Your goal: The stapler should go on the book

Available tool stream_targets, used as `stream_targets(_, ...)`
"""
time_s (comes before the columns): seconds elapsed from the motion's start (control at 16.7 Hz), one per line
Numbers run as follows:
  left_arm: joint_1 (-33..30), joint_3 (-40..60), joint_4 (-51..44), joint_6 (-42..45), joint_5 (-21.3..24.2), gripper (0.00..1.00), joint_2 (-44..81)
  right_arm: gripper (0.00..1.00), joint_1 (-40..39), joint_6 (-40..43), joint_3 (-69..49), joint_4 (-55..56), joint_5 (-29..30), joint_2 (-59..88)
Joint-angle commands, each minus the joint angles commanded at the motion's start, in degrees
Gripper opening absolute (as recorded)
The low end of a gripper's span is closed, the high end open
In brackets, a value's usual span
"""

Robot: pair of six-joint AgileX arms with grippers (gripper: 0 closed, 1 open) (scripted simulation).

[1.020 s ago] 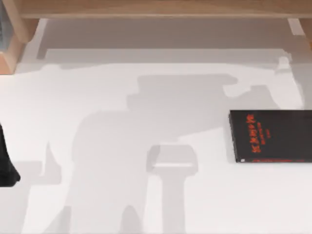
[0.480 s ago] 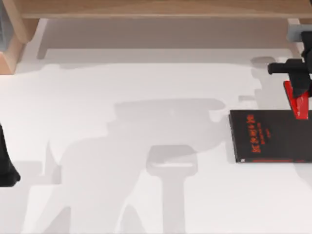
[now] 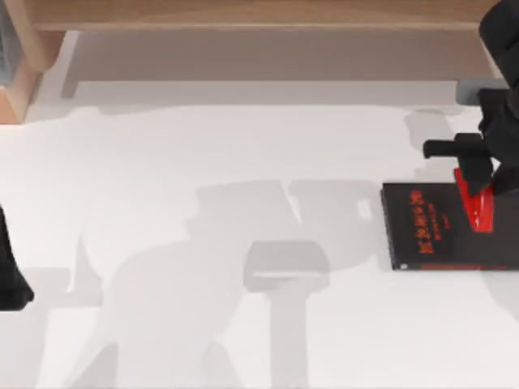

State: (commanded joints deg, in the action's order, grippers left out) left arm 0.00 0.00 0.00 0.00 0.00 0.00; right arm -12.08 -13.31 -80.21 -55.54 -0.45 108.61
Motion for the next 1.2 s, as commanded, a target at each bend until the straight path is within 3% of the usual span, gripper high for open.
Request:
stream_targets(0.84, 0.0, 0.0, 0.0, 0.0, 0.0, 1.00, 0.0, 0.00, -0.1, -0.1, 3.6, 6.2, 0.0, 2.5)
stream_targets(1.2, 0.0, 0.0, 0.0, 0.0, 0.0, 1.00, 0.0, 0.45, -0.1, -0.1, 3.6, 6.2, 0.0, 2.5)
